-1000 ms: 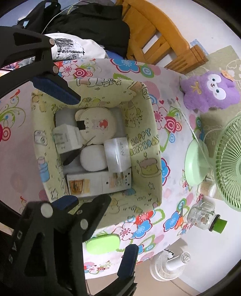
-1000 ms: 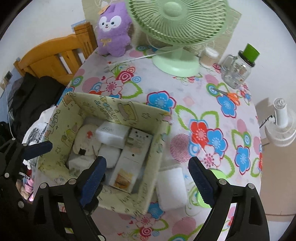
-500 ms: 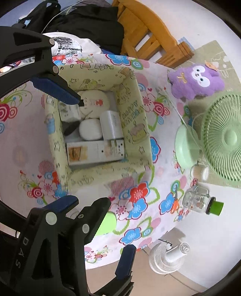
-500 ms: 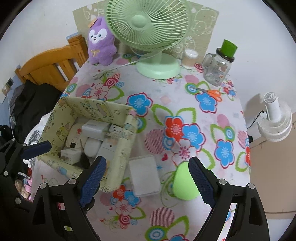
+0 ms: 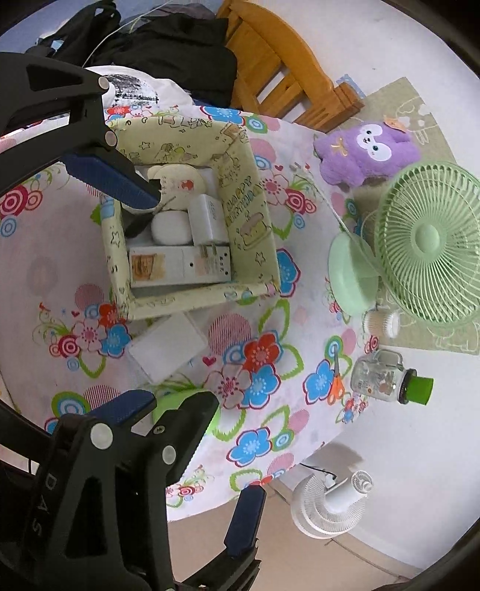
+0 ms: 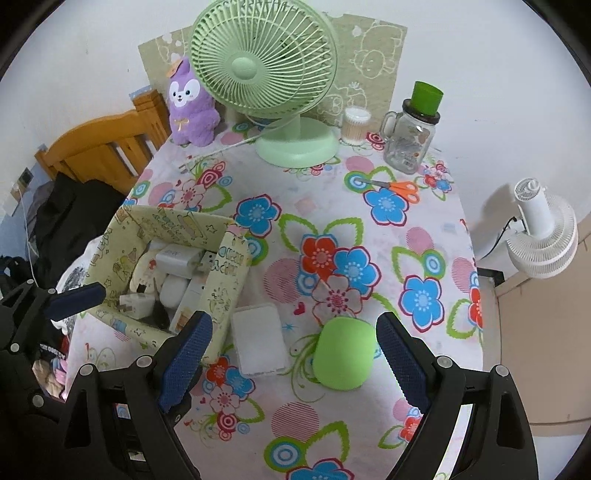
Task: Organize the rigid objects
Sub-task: 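Move both tools from the box toward the white plastic box and green pad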
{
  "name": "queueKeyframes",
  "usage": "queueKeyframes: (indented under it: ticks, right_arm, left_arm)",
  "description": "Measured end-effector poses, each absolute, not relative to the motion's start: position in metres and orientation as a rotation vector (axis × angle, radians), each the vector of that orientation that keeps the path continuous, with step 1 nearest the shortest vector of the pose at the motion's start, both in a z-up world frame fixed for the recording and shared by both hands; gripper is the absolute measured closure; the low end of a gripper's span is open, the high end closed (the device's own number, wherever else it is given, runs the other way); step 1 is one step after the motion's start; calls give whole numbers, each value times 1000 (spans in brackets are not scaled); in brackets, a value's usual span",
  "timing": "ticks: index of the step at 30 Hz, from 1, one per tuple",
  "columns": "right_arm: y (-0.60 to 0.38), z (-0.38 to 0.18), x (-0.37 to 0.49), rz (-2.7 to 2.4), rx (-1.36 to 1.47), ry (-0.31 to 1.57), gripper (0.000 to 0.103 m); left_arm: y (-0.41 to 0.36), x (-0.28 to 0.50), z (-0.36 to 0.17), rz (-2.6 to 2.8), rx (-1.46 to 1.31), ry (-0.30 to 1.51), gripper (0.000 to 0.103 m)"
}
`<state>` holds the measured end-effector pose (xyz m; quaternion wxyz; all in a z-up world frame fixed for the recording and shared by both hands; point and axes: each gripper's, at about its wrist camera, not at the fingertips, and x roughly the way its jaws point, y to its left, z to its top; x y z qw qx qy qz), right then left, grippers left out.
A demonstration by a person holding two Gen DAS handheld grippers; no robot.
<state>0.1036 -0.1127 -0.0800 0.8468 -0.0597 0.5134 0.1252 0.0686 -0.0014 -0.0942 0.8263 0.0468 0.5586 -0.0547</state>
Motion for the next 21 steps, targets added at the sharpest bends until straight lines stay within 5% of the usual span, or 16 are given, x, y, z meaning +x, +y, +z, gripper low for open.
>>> queueKeyframes:
  ticks: [21]
  right_arm:
    - [-167, -77, 97, 272, -126, 1069, 11]
  left_arm:
    - [-53, 60, -93, -130, 75, 1161, 4]
